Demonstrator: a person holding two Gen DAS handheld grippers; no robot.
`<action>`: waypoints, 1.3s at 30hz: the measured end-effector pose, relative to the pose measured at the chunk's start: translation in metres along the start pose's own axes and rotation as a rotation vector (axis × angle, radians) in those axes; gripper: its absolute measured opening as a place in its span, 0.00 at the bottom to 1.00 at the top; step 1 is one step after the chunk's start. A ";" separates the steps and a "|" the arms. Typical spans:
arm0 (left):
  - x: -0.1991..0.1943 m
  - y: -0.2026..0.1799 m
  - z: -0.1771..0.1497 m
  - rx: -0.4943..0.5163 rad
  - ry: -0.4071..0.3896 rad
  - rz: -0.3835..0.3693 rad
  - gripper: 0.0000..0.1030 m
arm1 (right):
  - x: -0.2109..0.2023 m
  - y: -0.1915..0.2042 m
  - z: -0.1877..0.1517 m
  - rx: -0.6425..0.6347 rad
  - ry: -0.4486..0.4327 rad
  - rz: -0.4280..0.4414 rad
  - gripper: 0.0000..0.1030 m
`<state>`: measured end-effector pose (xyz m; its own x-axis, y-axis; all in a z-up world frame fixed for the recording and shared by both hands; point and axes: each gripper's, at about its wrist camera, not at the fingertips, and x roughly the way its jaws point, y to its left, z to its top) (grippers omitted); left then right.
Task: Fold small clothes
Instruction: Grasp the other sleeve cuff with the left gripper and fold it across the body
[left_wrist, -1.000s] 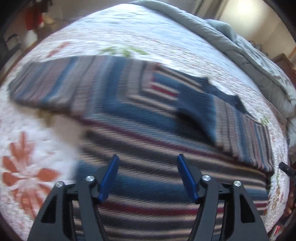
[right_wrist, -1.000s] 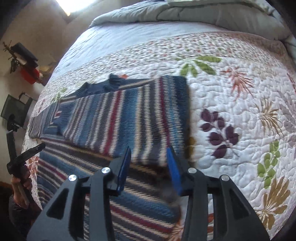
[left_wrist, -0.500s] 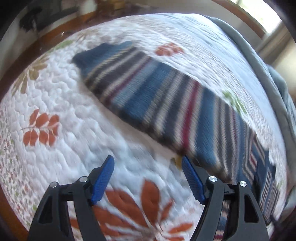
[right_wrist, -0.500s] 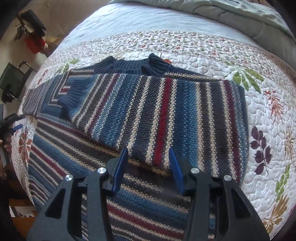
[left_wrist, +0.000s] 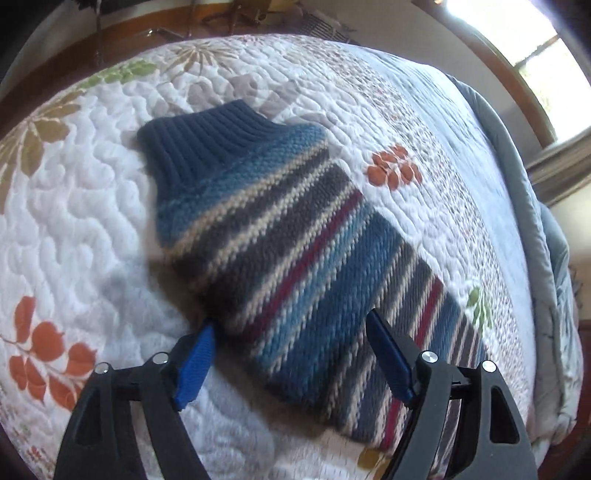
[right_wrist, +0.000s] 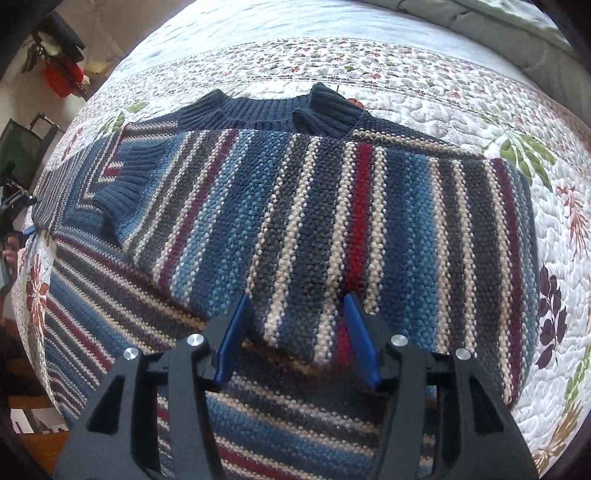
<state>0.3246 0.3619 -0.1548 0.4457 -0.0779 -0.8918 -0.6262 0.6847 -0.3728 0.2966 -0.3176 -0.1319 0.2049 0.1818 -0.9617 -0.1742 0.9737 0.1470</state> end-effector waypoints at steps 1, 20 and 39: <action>0.000 0.000 0.001 -0.005 -0.009 -0.006 0.76 | 0.001 -0.001 0.000 0.001 -0.001 0.002 0.52; -0.053 -0.087 -0.041 0.212 -0.232 -0.111 0.13 | -0.006 -0.009 -0.007 0.024 -0.009 0.052 0.53; -0.067 -0.270 -0.212 0.636 -0.161 -0.317 0.13 | -0.035 -0.033 -0.015 0.067 -0.060 0.101 0.53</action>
<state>0.3285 0.0288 -0.0483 0.6636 -0.2679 -0.6985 0.0192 0.9395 -0.3421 0.2808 -0.3580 -0.1062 0.2476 0.2852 -0.9259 -0.1321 0.9567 0.2593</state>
